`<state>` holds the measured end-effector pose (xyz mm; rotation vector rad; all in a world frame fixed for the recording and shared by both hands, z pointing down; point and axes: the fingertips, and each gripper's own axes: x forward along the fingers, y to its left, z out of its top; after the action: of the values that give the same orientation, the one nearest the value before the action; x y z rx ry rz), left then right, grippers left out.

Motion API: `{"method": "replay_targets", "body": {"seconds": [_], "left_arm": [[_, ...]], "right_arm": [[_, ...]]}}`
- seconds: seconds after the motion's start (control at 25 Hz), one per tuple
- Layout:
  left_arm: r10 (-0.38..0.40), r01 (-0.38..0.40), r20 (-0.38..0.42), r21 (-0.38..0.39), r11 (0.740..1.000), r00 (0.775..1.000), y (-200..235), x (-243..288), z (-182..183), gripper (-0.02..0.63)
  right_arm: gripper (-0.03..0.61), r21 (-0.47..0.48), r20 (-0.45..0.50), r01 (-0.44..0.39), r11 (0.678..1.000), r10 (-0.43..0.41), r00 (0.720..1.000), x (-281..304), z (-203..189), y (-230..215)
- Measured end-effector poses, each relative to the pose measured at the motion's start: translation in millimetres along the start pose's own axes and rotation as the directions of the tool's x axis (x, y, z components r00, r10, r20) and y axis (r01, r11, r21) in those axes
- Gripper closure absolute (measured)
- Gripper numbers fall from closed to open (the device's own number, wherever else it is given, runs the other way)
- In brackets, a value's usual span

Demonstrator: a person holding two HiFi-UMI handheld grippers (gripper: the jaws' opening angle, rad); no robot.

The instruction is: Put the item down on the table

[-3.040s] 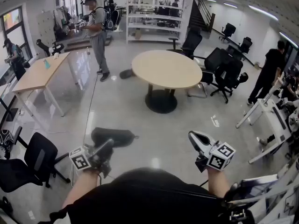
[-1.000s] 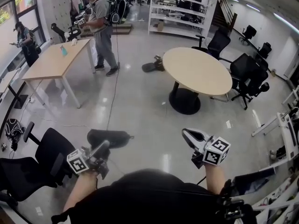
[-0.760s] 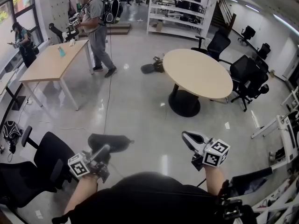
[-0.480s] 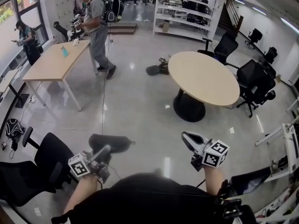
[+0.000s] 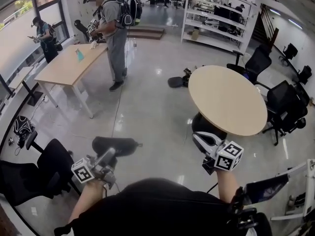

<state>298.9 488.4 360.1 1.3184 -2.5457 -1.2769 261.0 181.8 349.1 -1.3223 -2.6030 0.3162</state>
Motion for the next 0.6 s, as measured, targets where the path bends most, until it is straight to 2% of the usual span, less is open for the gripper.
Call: {"method": "replay_targets", "body": {"seconds": [0.28,0.44,0.6], "left_arm": [[0.041,-0.041,0.003,-0.009,0.999,0.999,18,50,-9,0.330],[0.044,-0.044,-0.006,-0.029,0.999,0.999,66,72,2,0.330],[-0.002,0.000,-0.038,-0.064,0.998,0.999,124,105,20,0.331]], "right_arm": [[0.564,0.032,-0.018,-0.046,0.998,0.046,0.999,11,6,-60],[0.565,0.047,-0.028,-0.017,0.999,0.019,0.999,40,4,-96],[0.565,0.031,-0.027,0.042,0.999,-0.041,0.999,76,13,-130]]}}
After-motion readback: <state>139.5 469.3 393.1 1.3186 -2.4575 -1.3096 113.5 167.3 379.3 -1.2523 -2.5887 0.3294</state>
